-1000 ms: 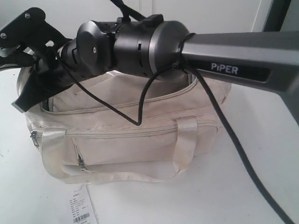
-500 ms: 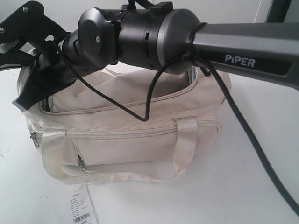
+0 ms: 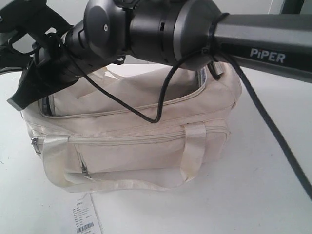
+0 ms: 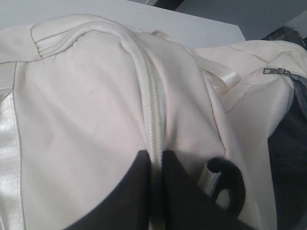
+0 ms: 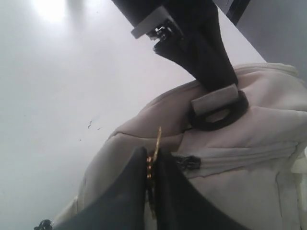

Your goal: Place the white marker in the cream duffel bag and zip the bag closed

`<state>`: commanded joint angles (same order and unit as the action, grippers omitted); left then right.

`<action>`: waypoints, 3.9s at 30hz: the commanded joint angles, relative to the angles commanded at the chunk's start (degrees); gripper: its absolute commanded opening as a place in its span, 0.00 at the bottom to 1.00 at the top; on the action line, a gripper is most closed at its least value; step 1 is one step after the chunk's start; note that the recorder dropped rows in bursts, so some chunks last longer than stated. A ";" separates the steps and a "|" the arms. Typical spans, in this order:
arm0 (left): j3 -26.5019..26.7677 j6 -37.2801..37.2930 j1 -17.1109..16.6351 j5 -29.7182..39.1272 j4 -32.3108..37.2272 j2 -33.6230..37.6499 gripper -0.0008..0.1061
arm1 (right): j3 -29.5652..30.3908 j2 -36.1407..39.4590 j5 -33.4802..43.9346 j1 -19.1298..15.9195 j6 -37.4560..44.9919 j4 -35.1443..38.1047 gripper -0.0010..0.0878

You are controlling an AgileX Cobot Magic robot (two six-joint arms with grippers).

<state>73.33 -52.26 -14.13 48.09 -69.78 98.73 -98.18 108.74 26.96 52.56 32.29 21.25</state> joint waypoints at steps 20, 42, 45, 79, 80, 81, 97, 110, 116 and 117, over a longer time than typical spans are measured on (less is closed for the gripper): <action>0.00 1.27 0.00 -0.52 -0.23 0.00 0.22 | 0.00 2.35 -3.03 -1.60 0.90 -0.73 0.01; 3.79 1.71 1.63 2.46 -6.42 7.48 0.69 | 0.00 2.84 -4.05 -1.60 3.94 -0.73 0.01; 4.50 1.07 2.94 2.18 -6.12 8.83 0.66 | 0.00 2.84 -4.05 -1.60 3.94 -0.73 0.01; 4.48 0.00 3.43 0.90 -8.47 10.04 0.01 | 0.00 1.11 1.34 1.93 3.94 0.30 0.01; 4.48 0.00 3.43 0.90 -8.47 10.04 0.01 | 0.00 0.94 1.85 2.08 3.94 0.30 0.01; 4.48 0.00 3.43 0.90 -8.58 10.04 0.01 | 0.00 0.76 2.27 2.22 3.94 0.41 0.01; 4.48 1.14 3.31 1.01 -9.98 10.04 0.01 | 0.00 2.16 4.23 2.36 6.70 5.25 0.01; 4.48 1.02 3.31 0.54 -9.85 10.04 0.01 | 0.00 2.05 10.53 2.36 11.15 7.47 0.01; 4.48 1.02 3.31 0.43 -9.85 10.04 0.01 | 0.00 1.97 13.79 2.36 13.14 7.47 0.01; 4.48 1.02 3.31 0.29 -9.85 10.04 0.01 | 0.00 1.97 14.48 2.36 13.80 7.47 0.01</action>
<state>77.81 -51.24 -10.82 48.38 -79.63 108.77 -98.18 110.71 41.44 54.92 46.09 28.71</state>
